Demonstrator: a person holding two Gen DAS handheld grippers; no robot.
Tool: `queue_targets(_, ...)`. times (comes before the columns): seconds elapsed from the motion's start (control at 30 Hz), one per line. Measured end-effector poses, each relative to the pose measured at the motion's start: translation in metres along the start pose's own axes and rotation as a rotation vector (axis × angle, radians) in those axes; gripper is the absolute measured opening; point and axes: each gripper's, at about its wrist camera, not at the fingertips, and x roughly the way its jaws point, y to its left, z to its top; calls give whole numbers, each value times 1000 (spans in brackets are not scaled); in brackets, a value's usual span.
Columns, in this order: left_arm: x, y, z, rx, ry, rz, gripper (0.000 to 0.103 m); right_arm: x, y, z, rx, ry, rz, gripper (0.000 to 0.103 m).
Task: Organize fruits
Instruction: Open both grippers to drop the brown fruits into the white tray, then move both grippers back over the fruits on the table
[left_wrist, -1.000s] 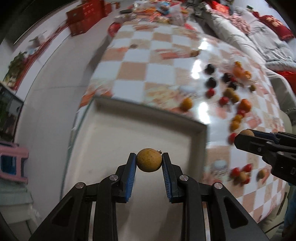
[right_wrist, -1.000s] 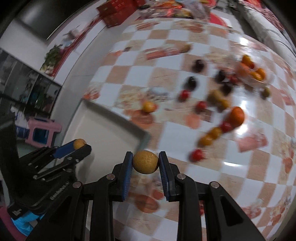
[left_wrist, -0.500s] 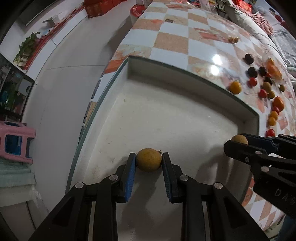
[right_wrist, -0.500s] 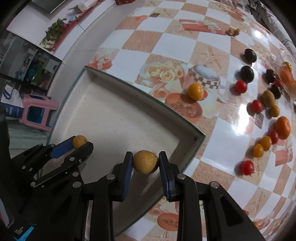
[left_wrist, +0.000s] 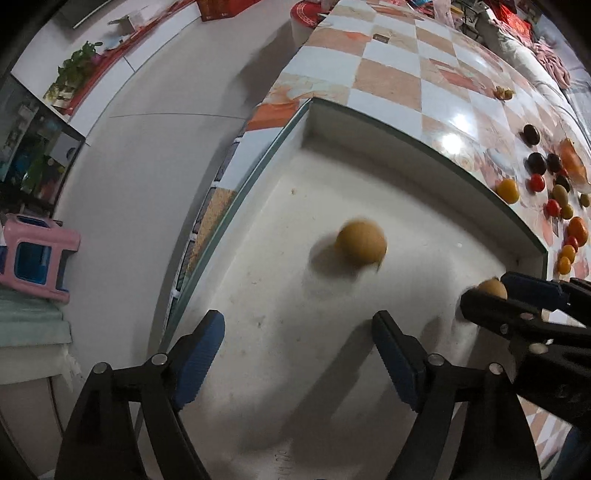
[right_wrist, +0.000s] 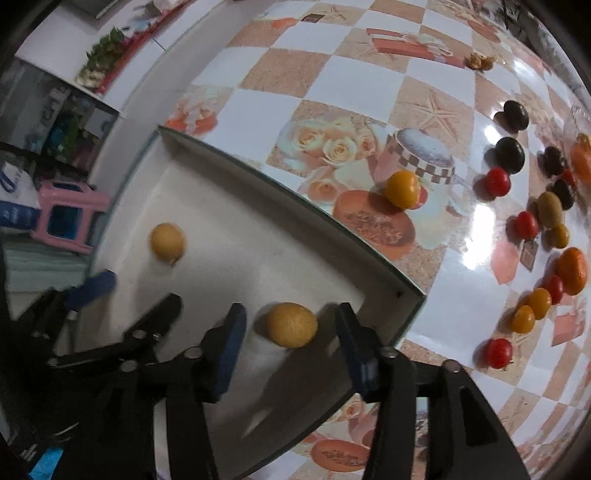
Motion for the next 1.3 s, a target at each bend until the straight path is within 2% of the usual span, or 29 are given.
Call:
queue_targets(0.07,-1,-1,-3,27,8,-6,83,-11,-1,1,-4,-19,22,81)
queue_targets(0.17,0,-1,-6,60,48,-39,83,-23,6,1,-22,-46,38,81)
queue_targets(0.4,-17,-10,-21,84,64,15,83,-61,-1,-11,-6,-113,40,90)
queue_targets(0.6,-43,-45,-38,202,40,18,83,-85,-49,-45,88,-125,15,90)
queue_targets(0.9,-81,-128,-72,428,-3,-53,83,-107,-150,-118,328,-104,-58,90)
queue_targets(1.07,-83,-172,-85,537,14,-92,83,-106,-195,-161,430,-68,-100,90)
queue_targets(1.17,-78,-189,-94,585,21,-100,83,-104,-206,-181,452,-44,-123,90)
queue_targets(1.3,-59,-202,-99,592,58,-91,83,-98,-218,-200,464,-15,-132,90)
